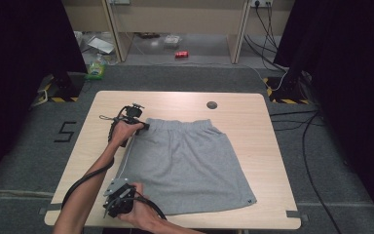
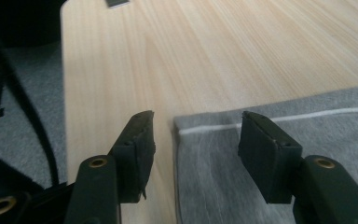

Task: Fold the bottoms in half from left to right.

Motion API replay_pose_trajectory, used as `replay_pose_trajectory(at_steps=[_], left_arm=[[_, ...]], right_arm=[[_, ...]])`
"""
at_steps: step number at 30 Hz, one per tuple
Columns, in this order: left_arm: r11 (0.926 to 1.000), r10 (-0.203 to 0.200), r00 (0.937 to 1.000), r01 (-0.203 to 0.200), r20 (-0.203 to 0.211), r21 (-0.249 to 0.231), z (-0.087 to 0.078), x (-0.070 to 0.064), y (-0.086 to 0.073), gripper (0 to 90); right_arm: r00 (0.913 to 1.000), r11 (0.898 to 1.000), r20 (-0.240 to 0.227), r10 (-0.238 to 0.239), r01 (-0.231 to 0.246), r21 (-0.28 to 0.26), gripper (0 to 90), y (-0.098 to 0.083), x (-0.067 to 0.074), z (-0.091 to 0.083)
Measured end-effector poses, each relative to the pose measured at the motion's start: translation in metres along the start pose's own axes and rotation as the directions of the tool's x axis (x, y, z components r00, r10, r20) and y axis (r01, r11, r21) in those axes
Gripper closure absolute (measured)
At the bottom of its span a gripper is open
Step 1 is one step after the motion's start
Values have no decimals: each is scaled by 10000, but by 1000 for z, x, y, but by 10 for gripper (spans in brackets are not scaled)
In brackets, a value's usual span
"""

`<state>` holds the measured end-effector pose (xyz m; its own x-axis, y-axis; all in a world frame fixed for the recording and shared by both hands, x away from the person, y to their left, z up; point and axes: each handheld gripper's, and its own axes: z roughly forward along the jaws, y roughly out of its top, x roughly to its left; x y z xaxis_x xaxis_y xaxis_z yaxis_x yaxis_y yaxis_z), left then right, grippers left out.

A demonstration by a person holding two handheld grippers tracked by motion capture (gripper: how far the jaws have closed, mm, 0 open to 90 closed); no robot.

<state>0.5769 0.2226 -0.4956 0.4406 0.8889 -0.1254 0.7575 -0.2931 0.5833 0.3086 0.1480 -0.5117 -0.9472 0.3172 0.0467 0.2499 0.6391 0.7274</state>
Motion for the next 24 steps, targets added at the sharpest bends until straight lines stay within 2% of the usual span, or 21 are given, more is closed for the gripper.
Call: replay_pose_trajectory(at_steps=[1,4,6,8,9,10,11,12,19,22,24], left_arm=[[10000,-4,10000,4,-2,-16,0,0,0,752],[10000,25,10000,-25,-18,-37,0,0,0,752],[10000,7,10000,-7,2,-23,0,0,0,752],[10000,19,10000,-19,-7,-44,0,0,-1,752],[10000,17,10000,-17,-9,-50,0,0,-1,752],[10000,14,10000,-14,-11,-53,0,0,-1,752],[10000,16,10000,-16,-17,-56,0,0,-1,752],[10000,17,10000,-17,-6,-48,0,0,-1,752],[9999,-72,10000,72,30,-83,-1,1,-1,757],[9977,-655,9967,661,476,-117,-2,9,-3,776],[9968,-776,9955,785,534,-150,-2,10,-4,785]], right_arm=[[10000,9999,11,75,-75,135,479,0,1,2],[9989,9991,433,-185,169,383,534,1,4,5],[9989,9992,440,-148,132,366,554,1,5,5],[9982,9988,415,-444,435,226,637,-1,4,5],[9990,9995,376,-254,246,223,722,-2,5,4],[9990,9995,376,-254,246,223,722,-2,5,4],[9992,9997,391,-94,85,228,751,-3,5,3],[9992,9998,357,-204,202,54,808,-5,0,1],[9998,9999,190,108,-106,-126,835,-8,-2,0],[9997,9996,123,234,-232,-160,837,-9,-4,-2],[9992,9990,-6,399,-399,-200,839,-9,-4,-7]])
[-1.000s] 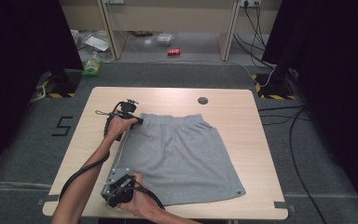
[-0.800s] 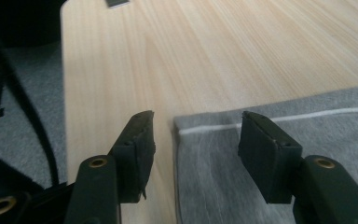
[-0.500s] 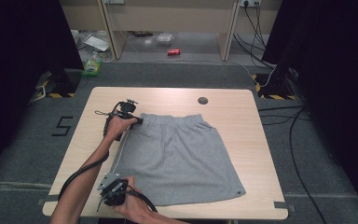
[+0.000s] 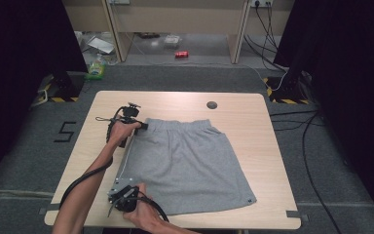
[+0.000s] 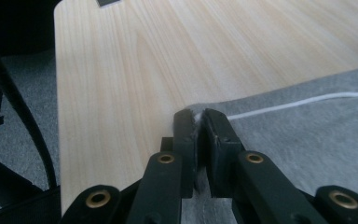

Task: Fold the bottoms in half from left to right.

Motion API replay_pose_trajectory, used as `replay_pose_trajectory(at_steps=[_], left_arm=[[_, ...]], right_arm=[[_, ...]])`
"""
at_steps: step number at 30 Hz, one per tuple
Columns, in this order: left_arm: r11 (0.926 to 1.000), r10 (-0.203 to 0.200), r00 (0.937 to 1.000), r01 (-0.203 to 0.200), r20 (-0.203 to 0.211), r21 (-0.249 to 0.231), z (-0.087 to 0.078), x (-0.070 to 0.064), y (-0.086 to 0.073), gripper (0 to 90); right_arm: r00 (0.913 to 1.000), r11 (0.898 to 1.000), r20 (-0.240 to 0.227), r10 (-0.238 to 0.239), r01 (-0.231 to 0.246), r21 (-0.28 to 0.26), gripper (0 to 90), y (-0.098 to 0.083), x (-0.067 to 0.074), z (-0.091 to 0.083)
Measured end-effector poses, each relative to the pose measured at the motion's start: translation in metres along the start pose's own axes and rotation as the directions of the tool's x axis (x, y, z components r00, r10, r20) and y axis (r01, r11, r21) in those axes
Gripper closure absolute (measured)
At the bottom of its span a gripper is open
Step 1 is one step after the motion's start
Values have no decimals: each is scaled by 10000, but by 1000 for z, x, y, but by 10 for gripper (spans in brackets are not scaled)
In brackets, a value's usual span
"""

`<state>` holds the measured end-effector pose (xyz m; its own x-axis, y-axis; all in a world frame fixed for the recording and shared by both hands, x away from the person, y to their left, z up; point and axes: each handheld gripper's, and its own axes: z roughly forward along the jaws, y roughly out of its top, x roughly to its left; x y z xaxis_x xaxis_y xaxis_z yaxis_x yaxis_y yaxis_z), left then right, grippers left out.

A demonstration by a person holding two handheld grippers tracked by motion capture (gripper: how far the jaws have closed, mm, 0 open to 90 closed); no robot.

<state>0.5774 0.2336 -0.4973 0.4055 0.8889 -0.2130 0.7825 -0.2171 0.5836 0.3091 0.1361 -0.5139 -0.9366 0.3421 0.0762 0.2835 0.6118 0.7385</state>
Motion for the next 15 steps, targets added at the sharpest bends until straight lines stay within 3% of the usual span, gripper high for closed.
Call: replay_pose_trajectory(at_steps=[4,8,15], left_arm=[[9997,227,9995,-227,-233,-7,-2,-5,3,788],[9994,261,9991,-267,-330,-200,-13,-12,14,789],[9972,540,9978,-559,-381,-498,-37,-36,36,790]], right_arm=[[9999,9997,-10,-138,138,-194,840,2,-2,-8],[9999,9989,-40,129,-131,-439,841,2,-7,-20],[9990,9923,10,436,-432,-1159,841,-2,-16,-57]])
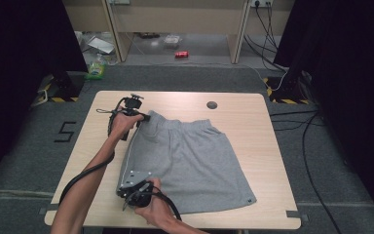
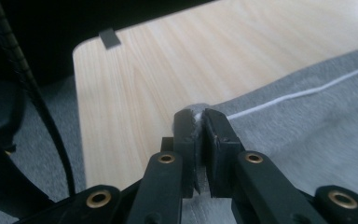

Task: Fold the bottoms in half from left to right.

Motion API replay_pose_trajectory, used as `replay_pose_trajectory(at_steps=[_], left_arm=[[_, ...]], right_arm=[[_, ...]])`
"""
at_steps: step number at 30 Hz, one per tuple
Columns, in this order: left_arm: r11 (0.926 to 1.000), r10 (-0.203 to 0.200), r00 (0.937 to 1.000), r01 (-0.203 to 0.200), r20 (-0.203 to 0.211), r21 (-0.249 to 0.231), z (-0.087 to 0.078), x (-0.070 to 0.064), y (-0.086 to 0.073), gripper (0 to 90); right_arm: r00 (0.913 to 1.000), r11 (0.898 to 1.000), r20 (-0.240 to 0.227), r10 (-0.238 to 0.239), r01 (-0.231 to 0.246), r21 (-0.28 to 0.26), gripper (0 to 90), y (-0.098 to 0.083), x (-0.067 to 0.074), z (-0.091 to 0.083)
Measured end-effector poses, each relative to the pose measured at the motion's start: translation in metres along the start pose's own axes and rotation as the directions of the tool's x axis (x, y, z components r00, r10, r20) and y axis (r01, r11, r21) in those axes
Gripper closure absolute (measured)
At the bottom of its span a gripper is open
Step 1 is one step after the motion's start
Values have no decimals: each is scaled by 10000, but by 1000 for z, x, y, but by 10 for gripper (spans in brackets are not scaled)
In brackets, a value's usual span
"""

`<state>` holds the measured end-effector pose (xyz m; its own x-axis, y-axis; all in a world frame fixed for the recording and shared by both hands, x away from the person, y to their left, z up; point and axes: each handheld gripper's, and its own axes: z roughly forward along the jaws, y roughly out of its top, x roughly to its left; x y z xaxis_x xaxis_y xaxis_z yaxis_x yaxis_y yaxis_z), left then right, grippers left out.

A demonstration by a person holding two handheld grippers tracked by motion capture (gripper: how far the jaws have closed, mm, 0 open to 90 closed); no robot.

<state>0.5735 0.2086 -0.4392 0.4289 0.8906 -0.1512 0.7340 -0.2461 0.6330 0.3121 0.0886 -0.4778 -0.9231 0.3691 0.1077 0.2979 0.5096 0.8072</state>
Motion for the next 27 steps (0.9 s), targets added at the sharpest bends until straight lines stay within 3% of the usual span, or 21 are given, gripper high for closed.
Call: replay_pose_trajectory(at_steps=[3,4,6,11,19,27], left_arm=[[9998,166,9999,-166,23,-81,-6,-13,9,790],[9998,189,9998,-189,56,-75,-7,-17,12,789],[9996,266,9996,-266,105,-68,-9,-28,19,790],[9989,465,9987,-463,217,-109,-11,-52,33,790],[9974,710,9964,-703,461,-161,0,-92,52,790],[9969,771,9946,-761,694,-175,13,-121,63,789]], right_arm=[[9997,9991,157,196,-190,-375,842,-1,-3,-23],[9990,9972,296,347,-327,-674,842,-3,-8,-39],[9985,9958,336,426,-397,-825,842,-5,-10,-46],[9917,9847,769,1031,-908,-1490,842,-22,-28,-89],[9606,9579,1757,2151,-1726,-2294,842,-58,-50,-155],[9392,9422,2149,2677,-2085,-2624,842,-81,-53,-183]])
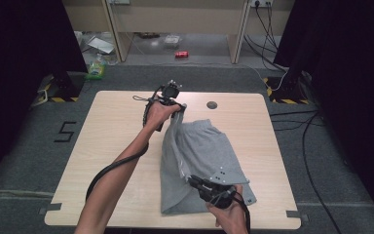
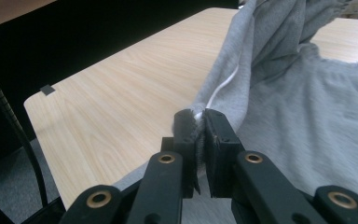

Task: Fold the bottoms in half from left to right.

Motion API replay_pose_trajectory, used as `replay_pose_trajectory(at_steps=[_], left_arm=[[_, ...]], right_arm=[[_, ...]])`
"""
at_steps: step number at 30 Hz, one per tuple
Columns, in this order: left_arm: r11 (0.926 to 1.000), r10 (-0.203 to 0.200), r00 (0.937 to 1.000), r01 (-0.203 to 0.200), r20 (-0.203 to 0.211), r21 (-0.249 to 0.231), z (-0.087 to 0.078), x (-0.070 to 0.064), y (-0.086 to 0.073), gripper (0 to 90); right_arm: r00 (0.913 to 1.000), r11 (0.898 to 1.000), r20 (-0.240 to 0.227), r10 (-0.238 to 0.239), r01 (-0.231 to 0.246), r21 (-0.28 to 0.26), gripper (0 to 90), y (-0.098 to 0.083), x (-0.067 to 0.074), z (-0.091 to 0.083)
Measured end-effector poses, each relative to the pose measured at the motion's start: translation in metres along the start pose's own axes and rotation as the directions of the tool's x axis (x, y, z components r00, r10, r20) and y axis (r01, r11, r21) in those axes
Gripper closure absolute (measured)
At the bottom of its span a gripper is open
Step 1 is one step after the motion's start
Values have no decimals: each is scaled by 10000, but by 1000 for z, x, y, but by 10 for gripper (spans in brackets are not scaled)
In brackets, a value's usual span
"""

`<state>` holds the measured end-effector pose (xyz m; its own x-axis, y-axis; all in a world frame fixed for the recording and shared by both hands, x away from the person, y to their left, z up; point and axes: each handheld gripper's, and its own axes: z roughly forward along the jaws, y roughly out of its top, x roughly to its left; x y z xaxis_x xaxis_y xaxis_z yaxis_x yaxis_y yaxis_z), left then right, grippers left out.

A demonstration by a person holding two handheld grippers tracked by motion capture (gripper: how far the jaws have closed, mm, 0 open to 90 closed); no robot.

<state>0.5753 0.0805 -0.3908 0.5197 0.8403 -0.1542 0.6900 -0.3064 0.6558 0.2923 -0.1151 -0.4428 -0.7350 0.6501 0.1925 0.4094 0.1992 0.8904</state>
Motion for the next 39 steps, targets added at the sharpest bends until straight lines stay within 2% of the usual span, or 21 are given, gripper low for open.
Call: replay_pose_trajectory(at_steps=[10,17,22,35,39], left_arm=[[9998,190,9994,-188,282,-64,15,-29,13,789],[9995,303,9984,-305,481,34,28,-47,16,787],[9994,335,9973,-342,656,100,40,-59,17,787],[9998,146,9962,-156,853,111,61,-73,19,780],[10000,-52,9956,50,933,28,66,-74,18,735]], right_arm=[[9985,9991,446,316,-303,-290,842,-12,-9,-31],[9929,9972,975,685,-653,-352,843,-26,-22,-51],[9894,9958,1185,842,-791,-465,842,-32,-26,-60],[9808,9940,1642,1056,-994,-450,843,-45,-35,-75],[9758,9936,1891,1095,-1021,-485,842,-49,-39,-80]])
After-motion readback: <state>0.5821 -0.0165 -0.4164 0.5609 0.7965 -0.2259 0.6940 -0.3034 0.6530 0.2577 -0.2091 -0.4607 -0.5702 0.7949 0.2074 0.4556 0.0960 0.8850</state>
